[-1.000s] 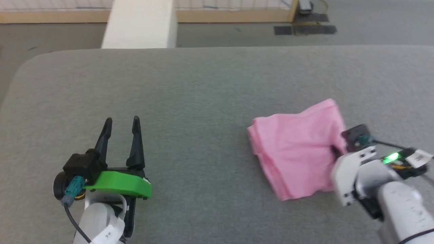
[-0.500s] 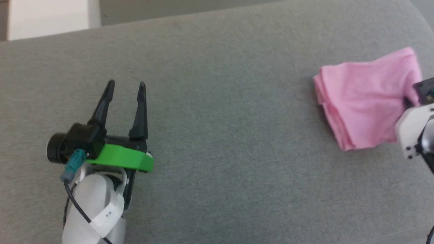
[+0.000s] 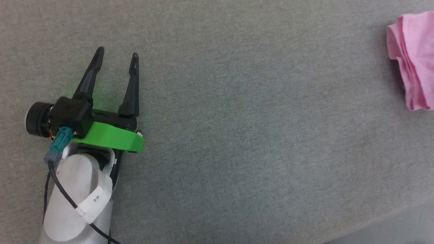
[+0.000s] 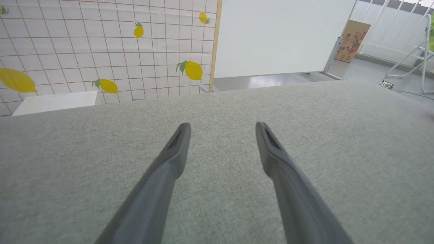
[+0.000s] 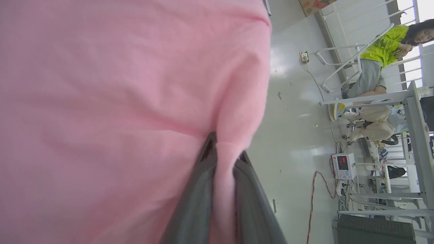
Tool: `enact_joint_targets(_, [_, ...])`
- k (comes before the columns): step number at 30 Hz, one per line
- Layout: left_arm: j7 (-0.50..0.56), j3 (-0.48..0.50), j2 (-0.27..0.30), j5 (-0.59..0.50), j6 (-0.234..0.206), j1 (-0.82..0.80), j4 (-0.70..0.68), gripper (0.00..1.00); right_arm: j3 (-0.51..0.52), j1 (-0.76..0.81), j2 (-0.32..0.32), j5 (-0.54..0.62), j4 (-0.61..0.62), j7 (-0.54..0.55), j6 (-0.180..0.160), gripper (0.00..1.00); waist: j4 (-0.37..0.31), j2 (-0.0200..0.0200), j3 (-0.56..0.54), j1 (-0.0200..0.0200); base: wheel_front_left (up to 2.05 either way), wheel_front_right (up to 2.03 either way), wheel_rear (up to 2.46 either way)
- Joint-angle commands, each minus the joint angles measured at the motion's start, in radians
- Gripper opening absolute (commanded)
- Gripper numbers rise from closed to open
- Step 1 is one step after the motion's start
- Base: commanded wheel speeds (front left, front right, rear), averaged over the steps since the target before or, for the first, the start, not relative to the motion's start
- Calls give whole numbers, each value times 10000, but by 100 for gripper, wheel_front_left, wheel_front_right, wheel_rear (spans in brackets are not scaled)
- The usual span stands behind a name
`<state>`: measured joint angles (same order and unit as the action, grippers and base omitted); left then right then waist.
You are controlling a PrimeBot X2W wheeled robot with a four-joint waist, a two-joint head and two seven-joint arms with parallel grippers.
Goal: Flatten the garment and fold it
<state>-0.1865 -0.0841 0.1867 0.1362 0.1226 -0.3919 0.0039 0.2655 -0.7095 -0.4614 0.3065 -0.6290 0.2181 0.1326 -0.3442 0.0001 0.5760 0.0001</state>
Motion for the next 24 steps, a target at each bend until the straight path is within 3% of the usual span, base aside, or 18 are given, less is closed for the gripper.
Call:
enact_joint_targets(1, [-2, 0, 71, -73, 15, -156, -17, 100, 179, -252, 51, 153, -115, -148, -19, 0, 82, -1, 186, -1, 0, 0, 0])
enact_joint_targets(4, [-41, -32, 56, -32, -3, -122, 45, 100, 567, -474, 75, 533, -349, -415, -19, 0, 193, -1, 98, -1, 0, 0, 0])
enact_joint_targets(5, [-69, -44, 39, -13, -16, -96, 96, 100, 665, -528, 95, 669, -473, -503, -19, 30, 229, -1, 22, -1, 0, 0, 0])
enact_joint_targets(6, [-108, -50, 19, 10, -29, -67, 156, 100, 848, -588, 130, 739, -598, -576, -19, 100, 262, -1, -67, -1, 0, 0, 0])
enact_joint_targets(11, [-472, -172, -326, 223, -99, 154, 778, 100, 1390, -654, 97, 761, -1157, -1834, -19, 100, 689, -1, -1135, -1, 0, 0, 0])
enact_joint_targets(16, [-674, -180, -645, 450, -160, 483, 1362, 100, 1144, -466, 240, -151, -1319, -3134, -19, 100, 1171, -1, -2218, -1, 0, 0, 0])
enact_joint_targets(24, [-748, 60, -1036, 885, -261, 1116, 1738, 100, -35, 864, 1244, -2334, 55, -4411, -19, 100, 2016, -1, -3603, -1, 0, 0, 0])
